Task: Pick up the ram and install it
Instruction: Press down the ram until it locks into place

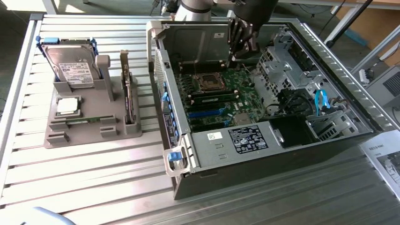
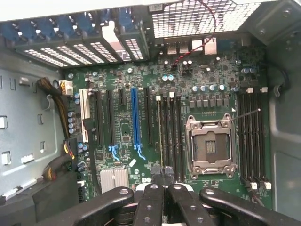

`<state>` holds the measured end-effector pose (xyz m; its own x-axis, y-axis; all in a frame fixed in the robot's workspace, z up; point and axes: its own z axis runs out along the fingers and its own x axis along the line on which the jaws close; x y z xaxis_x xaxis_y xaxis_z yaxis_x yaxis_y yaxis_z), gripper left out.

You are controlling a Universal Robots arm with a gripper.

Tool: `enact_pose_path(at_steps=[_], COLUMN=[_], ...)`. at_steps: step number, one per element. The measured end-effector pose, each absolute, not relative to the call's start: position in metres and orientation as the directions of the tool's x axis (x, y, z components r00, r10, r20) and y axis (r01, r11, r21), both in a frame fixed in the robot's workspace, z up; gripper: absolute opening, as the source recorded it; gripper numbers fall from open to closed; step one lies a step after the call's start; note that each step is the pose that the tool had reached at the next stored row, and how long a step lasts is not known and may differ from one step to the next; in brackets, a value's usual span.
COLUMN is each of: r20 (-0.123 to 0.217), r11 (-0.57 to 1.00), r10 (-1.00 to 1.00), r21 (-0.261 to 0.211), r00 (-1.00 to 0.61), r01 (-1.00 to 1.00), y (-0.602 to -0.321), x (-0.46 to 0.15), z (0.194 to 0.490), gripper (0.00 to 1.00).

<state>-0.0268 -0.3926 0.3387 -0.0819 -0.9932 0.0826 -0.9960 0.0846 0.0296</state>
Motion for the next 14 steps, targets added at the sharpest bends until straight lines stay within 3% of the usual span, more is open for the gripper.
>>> enact_pose_path(at_steps=[14], r20=[0.083], r11=[0.223], r10=[-0.972], r21=[0.030], r00=[-0.220], r01=[-0.974], y=[-0.3927], x=[-0.0268], z=[0.3387], gripper=[0.10])
